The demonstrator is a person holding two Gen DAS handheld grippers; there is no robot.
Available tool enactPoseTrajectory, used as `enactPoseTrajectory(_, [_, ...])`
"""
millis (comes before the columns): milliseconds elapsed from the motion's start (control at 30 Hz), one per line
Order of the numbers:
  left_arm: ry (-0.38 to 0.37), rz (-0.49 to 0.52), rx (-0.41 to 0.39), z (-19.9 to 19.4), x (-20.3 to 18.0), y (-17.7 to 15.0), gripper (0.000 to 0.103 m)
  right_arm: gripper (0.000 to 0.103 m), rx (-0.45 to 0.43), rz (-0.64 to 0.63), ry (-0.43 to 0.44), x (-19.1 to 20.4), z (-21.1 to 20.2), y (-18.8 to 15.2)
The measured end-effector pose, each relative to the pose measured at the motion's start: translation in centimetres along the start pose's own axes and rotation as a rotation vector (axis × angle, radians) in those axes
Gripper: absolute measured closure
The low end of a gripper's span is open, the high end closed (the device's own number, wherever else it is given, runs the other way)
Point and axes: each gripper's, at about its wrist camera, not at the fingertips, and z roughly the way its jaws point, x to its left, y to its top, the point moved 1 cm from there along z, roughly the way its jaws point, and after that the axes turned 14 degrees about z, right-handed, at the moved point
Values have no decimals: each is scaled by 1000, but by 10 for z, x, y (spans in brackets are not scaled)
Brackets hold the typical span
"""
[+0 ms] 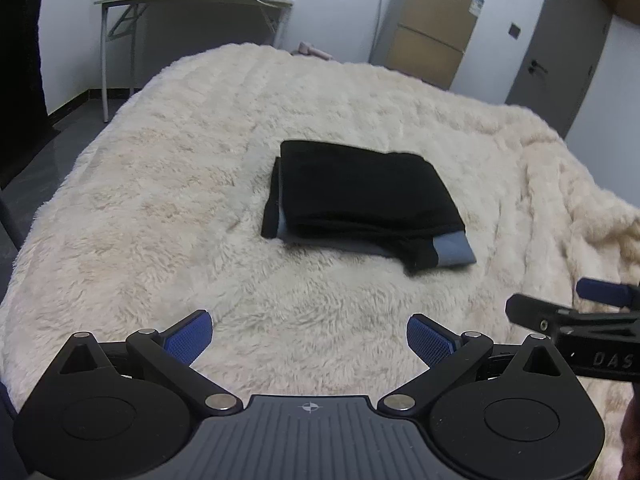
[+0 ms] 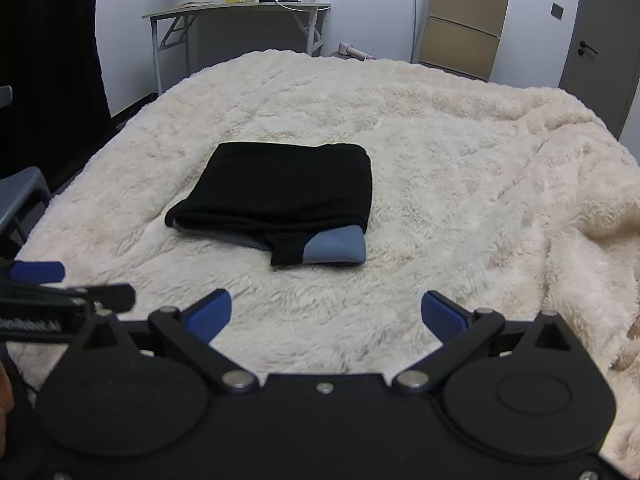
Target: Fold clothes
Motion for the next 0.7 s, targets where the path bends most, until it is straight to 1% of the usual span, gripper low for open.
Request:
enactPoseTrajectory(67, [-6, 8, 14, 3, -2, 0, 0, 0, 2, 1, 3, 0, 0, -1])
enactPoseTrajectory(700, [-6, 27, 9, 3, -6, 0, 0, 0, 20, -4, 6, 2, 3, -4])
